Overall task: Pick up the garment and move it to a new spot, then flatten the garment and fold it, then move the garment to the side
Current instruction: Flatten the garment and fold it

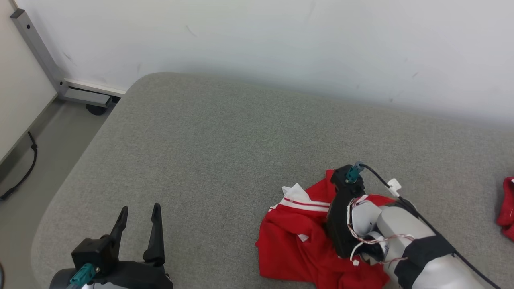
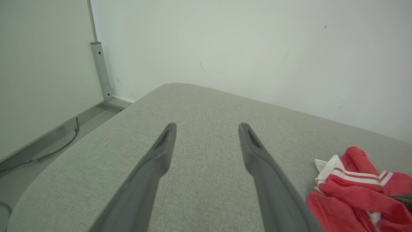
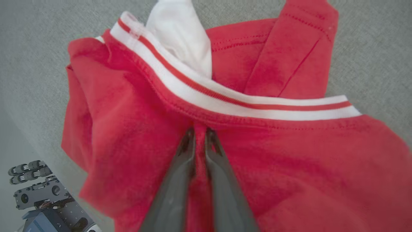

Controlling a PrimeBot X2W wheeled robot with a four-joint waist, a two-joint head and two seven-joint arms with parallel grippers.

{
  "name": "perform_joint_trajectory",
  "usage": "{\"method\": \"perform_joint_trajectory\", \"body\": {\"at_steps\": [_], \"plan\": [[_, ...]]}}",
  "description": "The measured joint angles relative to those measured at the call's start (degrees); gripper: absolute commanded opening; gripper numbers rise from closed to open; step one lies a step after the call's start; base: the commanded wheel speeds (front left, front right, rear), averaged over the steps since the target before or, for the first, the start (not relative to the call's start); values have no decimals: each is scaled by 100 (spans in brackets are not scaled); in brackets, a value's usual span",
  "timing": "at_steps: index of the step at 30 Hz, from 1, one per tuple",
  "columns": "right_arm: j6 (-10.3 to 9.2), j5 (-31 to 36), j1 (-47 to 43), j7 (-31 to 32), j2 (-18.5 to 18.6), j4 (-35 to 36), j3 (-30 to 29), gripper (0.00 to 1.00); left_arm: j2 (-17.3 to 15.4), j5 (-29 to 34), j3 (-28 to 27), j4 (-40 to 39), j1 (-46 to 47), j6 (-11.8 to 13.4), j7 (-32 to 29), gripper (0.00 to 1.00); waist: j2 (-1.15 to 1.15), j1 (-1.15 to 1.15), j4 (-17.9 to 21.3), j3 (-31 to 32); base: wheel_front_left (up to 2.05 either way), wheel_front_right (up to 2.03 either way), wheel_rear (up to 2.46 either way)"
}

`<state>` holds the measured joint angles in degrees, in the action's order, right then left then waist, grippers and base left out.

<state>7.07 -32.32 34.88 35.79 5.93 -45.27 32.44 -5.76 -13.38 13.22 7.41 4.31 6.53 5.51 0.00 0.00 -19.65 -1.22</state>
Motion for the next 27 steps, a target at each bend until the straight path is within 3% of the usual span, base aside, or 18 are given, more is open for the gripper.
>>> {"method": "perform_joint_trajectory", "body": {"at_steps": [9,17,22,27], "plan": [[1,-247,569,-693,69,209,-145,0,-23,-123,-127,53,-1,0,8,100,0,0,51,-2,0,0,0],[2,-438,749,-1747,645,757,-426,0,-27,-136,-166,43,-20,0,57,100,0,0,292,35,0,0,0],[3,-499,66,-2437,1071,1162,-661,0,-37,-172,-196,8,-57,1,60,100,0,0,469,50,0,0,0],[7,-554,-971,-3010,1235,1550,-851,0,-49,-176,-237,-31,-79,1,66,100,0,0,648,52,0,0,0]]}}
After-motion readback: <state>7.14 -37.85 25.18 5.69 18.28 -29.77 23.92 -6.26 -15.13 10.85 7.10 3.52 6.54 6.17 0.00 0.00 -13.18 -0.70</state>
